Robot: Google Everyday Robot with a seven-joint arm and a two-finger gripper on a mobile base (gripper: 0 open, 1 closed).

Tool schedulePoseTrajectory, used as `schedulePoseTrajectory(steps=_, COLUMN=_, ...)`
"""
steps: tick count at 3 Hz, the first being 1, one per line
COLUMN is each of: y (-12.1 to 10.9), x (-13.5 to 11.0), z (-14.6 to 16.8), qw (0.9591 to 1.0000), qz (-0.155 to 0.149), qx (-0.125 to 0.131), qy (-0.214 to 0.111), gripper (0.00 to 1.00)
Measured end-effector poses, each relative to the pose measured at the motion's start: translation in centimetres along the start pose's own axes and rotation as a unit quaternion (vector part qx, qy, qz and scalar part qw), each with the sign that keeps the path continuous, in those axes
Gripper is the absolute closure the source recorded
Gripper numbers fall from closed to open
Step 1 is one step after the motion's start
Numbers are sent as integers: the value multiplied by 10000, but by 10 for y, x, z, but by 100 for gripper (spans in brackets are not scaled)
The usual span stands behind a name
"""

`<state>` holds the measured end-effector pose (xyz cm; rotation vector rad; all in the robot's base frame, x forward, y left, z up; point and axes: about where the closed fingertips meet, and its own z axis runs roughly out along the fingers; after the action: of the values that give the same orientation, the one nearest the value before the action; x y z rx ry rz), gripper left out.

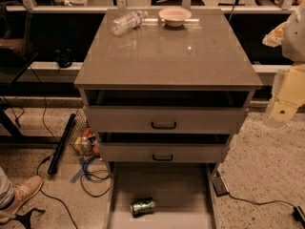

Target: Pick green can from bottom drawer and place on counter

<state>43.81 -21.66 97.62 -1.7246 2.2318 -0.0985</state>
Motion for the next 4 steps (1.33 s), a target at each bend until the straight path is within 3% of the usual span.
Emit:
schedulePoseTrajectory(steps=1, y=0, x=0, z=0, qw=10000, qz=0, qx=0, qy=0, gripper=0)
schedulePoseTrajectory(steps=2, y=12, x=-1, z=26, qw=9994, qz=79, qx=-221, qy=-238, gripper=0)
schedulePoseTrajectory(steps=3, y=48, x=-10, z=98, qw=9916, qz=288, qx=-797, qy=-980, gripper=0)
schedulePoseTrajectory(steps=4, y=88, x=-32, z=168, qw=9708, qz=597, qx=-1409, qy=-1845, gripper=0)
